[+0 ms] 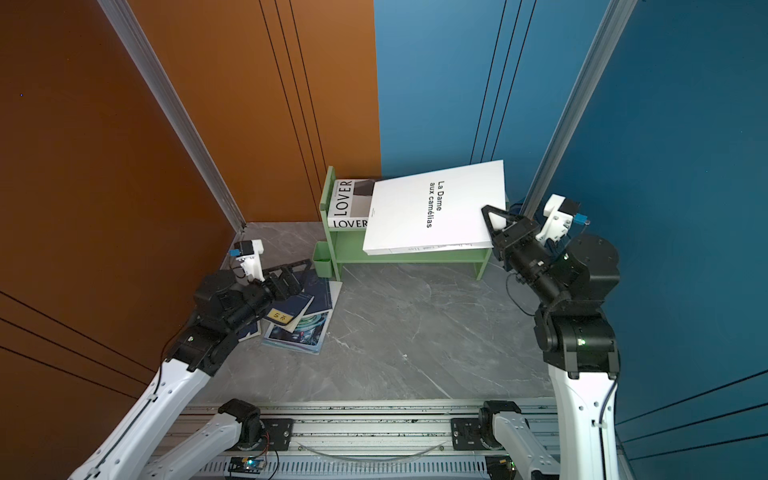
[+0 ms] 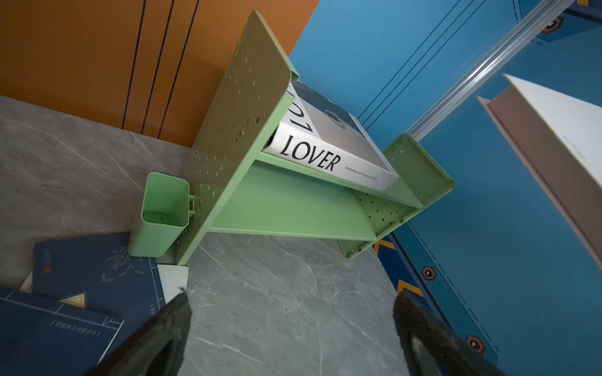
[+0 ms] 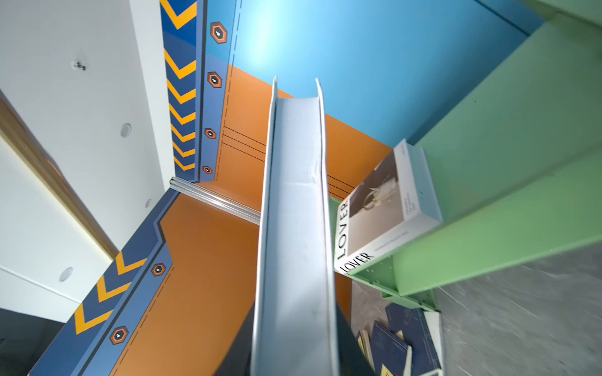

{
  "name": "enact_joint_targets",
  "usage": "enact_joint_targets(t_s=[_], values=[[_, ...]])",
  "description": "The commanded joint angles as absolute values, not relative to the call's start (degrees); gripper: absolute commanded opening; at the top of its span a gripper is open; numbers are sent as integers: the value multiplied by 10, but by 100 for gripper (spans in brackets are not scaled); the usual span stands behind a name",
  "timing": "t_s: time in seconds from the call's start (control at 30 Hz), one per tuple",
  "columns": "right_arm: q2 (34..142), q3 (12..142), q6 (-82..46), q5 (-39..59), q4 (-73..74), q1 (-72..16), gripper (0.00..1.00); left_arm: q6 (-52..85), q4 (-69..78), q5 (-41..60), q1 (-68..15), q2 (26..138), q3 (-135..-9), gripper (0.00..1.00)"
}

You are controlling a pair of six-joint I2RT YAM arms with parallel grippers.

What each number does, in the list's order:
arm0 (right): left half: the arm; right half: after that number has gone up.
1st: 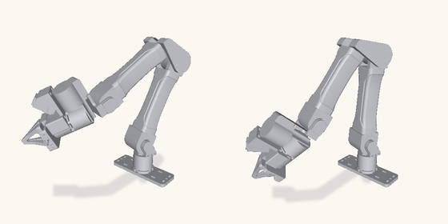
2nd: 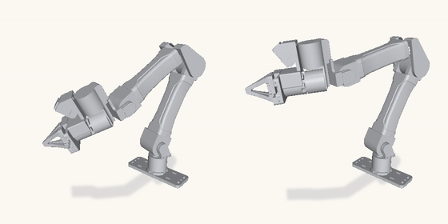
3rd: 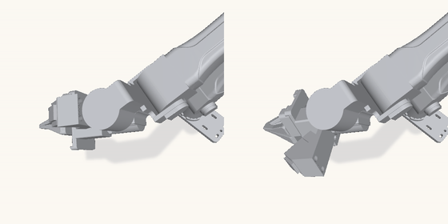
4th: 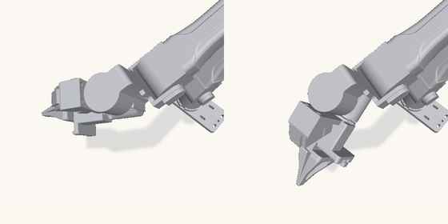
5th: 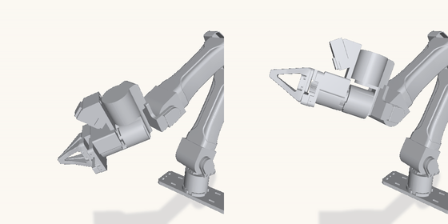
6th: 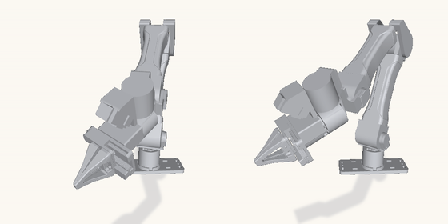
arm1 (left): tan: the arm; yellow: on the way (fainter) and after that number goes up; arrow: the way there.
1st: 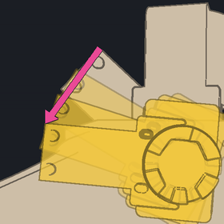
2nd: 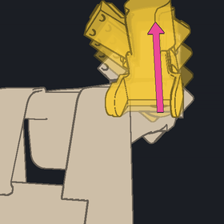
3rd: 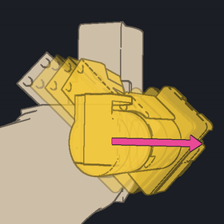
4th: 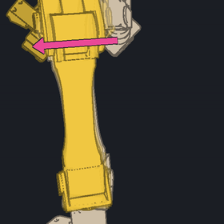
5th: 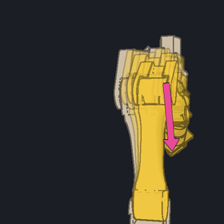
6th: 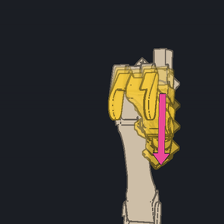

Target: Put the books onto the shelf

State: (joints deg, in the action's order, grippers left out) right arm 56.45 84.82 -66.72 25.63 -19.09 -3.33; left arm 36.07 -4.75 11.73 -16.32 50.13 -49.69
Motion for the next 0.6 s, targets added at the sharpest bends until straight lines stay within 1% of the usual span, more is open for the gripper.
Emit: enact_joint_targets(t_s=[0.0,0.07,0.23,0.37,0.57], values=[[639,871,-631,164,-67,-102,28,405,20,181,-129,526,-532,98],[693,905,-606,136,-52,-140,28,425,45,214,-103,549,-546,98],[802,959,-606,109,-20,-172,29,480,97,282,-67,604,-576,98],[858,972,-624,106,27,-178,30,478,103,291,-64,637,-617,98],[922,1008,-654,114,50,-185,29,475,103,302,-64,703,-677,98]])
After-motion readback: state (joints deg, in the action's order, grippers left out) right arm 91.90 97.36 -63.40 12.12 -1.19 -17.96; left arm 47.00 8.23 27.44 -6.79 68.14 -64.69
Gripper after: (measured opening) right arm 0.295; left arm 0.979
